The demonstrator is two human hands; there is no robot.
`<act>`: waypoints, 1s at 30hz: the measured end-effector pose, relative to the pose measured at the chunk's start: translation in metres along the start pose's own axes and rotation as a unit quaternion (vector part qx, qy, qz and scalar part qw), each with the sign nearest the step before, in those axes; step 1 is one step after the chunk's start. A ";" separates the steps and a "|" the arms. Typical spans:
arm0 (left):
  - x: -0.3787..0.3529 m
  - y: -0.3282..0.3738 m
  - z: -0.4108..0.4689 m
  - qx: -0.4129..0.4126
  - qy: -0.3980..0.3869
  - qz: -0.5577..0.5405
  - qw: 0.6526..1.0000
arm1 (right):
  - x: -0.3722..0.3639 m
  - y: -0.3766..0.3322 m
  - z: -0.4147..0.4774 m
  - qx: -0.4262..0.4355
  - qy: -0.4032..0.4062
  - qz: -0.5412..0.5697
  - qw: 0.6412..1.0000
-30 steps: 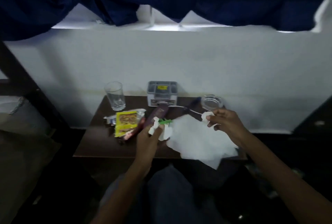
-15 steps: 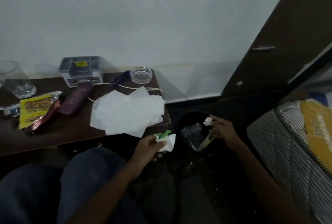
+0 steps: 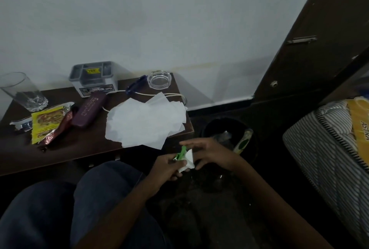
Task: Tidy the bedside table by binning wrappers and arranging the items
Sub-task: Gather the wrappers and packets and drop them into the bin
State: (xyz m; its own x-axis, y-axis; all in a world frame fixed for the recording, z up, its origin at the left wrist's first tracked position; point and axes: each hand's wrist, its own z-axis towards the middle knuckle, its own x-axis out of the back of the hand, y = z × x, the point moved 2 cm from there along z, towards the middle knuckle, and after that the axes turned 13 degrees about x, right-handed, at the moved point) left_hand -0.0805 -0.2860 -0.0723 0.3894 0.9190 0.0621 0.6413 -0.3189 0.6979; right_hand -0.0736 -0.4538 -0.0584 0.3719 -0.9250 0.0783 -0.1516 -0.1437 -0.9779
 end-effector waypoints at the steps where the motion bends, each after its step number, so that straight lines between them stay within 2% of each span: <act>1: 0.000 -0.001 0.000 0.002 -0.006 0.006 1.000 | -0.007 0.001 0.003 0.007 0.005 -0.020 1.000; 6: -0.002 -0.002 0.000 0.009 -0.014 -0.016 1.000 | -0.010 0.008 0.004 0.035 0.064 -0.024 0.997; 8: -0.001 -0.001 0.002 0.012 -0.007 -0.053 0.998 | 0.004 0.012 0.005 0.034 0.153 -0.029 0.987; 11: 0.002 0.002 0.003 0.014 0.012 -0.077 0.997 | 0.048 0.035 0.008 0.032 0.348 -0.134 0.927; 13: 0.002 0.003 0.002 0.016 0.021 -0.075 0.997 | 0.080 0.056 0.007 0.020 0.415 -0.202 0.887; 16: 0.001 0.004 -0.001 0.015 0.024 -0.060 0.998 | 0.110 0.086 0.006 -0.067 0.422 -0.147 0.892; 19: 0.002 0.004 -0.006 0.003 0.026 -0.059 0.998 | 0.115 0.088 0.006 -0.097 0.413 -0.148 0.893; 24: 0.017 0.016 -0.019 -0.044 0.037 -0.114 0.992 | 0.073 0.032 0.022 -0.036 0.401 -0.071 0.912; 27: 0.045 0.027 -0.029 -0.079 0.057 -0.160 0.982 | 0.038 -0.011 0.043 0.027 0.353 -0.030 0.935; 30: 0.090 0.037 -0.041 -0.121 0.101 -0.162 0.974 | -0.002 -0.052 0.069 0.077 0.297 -0.009 0.952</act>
State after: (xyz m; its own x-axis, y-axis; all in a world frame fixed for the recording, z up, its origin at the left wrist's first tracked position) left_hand -0.0487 -0.2052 -0.0120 0.0380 0.9970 -0.0671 0.5241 0.0373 0.8508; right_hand -0.0034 -0.4198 -0.0208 -0.2175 -0.9650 0.1463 0.0033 -0.1506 -0.9886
